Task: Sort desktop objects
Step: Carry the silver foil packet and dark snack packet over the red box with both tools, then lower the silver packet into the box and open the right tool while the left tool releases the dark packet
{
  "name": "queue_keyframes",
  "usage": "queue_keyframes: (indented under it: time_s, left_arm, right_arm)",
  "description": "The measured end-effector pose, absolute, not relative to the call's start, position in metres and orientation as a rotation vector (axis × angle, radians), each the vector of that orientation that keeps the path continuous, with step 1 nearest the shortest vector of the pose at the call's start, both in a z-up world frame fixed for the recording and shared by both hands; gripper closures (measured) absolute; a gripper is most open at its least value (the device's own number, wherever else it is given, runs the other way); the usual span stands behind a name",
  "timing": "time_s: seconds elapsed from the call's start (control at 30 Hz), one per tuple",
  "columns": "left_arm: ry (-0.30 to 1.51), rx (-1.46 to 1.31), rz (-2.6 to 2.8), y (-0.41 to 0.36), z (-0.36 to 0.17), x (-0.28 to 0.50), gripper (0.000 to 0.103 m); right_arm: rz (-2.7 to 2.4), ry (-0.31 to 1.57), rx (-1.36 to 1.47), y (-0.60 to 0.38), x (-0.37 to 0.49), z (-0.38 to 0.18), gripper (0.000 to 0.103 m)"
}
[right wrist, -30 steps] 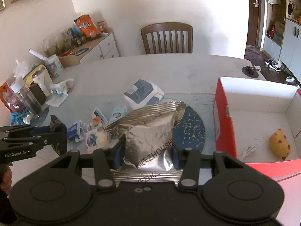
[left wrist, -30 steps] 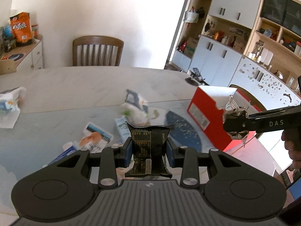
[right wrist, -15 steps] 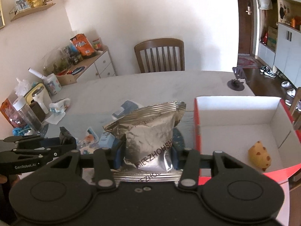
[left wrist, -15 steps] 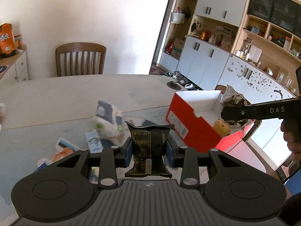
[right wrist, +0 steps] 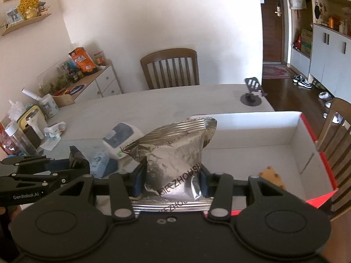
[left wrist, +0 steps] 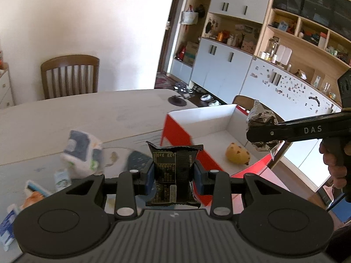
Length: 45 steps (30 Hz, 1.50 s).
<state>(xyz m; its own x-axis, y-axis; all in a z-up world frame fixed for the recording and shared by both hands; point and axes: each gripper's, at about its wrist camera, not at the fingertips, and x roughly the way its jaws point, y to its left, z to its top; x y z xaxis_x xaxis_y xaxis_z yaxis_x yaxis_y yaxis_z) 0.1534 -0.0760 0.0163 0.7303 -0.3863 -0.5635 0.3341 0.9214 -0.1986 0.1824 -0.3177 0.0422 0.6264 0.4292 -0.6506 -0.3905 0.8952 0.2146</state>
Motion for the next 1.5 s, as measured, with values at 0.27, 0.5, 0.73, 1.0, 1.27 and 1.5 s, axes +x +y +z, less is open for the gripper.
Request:
queue_keyframes:
  time_s: [0.27,0.5,0.73,1.0,1.27,1.5]
  left_arm:
    - [0.647,-0.059,-0.446,-0.124,0.014,0.175,0.068]
    - [0.654,-0.023,-0.485,-0.162,0.013,0.2,0.068]
    - [0.722,0.01,-0.523,-0.192,0.004,0.23,0.068]
    - [0.82,0.088,-0.561,-0.228,-0.015,0.26,0.068]
    - [0.869,0.129,-0.546,-0.247,-0.025,0.285,0.068]
    - [0.932,0.188,-0.526,-0.259,-0.04,0.302,0.068]
  right_arm:
    - [0.439,0.768,0.051,-0.36,0.196,0.037,0.056]
    - [0.417,0.78,0.039,-0.383,0.216,0.03,0.056]
    - [0.422,0.823,0.013,-0.391,0.241,0.018,0.056]
    - [0.439,0.937,0.025,-0.398,0.283,-0.001,0.056]
    - [0.443,1.005,-0.02,-0.389,0.314,-0.023,0.056]
    - [0.419,1.036,-0.051,-0.383,0.338,-0.043,0.056]
